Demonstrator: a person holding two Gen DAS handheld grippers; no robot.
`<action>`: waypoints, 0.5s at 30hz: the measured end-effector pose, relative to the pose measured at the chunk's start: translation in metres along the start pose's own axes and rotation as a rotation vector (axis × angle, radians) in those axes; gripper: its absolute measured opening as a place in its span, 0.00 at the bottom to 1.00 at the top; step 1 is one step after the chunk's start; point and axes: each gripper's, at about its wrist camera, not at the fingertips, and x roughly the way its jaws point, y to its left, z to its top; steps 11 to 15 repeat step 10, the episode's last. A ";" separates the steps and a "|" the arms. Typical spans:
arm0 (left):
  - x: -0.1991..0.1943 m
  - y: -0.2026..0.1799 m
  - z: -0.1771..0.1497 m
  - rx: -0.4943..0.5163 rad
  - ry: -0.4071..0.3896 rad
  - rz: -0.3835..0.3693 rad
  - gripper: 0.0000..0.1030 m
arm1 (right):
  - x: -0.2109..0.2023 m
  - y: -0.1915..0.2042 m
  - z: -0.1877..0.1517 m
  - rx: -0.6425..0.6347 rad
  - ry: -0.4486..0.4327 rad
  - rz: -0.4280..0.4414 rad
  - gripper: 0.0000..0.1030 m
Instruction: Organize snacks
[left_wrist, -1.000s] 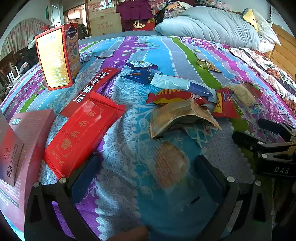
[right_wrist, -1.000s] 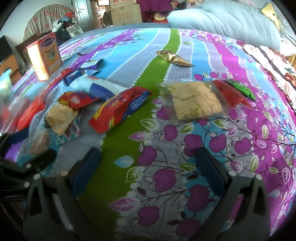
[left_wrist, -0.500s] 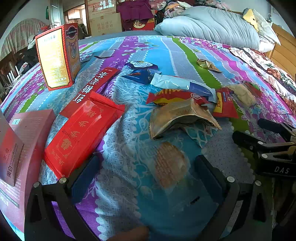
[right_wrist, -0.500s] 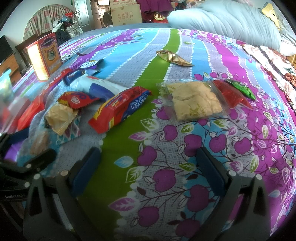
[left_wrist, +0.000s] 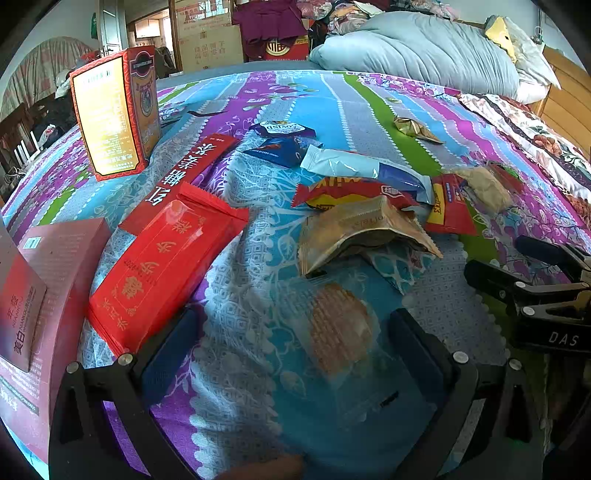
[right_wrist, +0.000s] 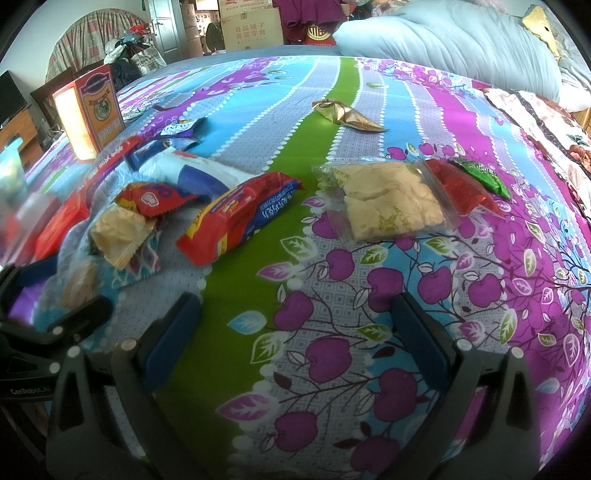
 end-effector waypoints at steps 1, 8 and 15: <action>0.000 0.000 0.000 0.000 0.000 0.000 1.00 | 0.000 0.000 0.000 0.000 0.000 0.000 1.00; 0.000 0.000 0.000 0.001 -0.001 0.001 1.00 | 0.000 0.000 0.000 0.000 0.000 0.000 1.00; 0.000 0.000 0.000 0.001 -0.001 0.001 1.00 | 0.001 0.000 0.000 0.000 0.000 0.000 1.00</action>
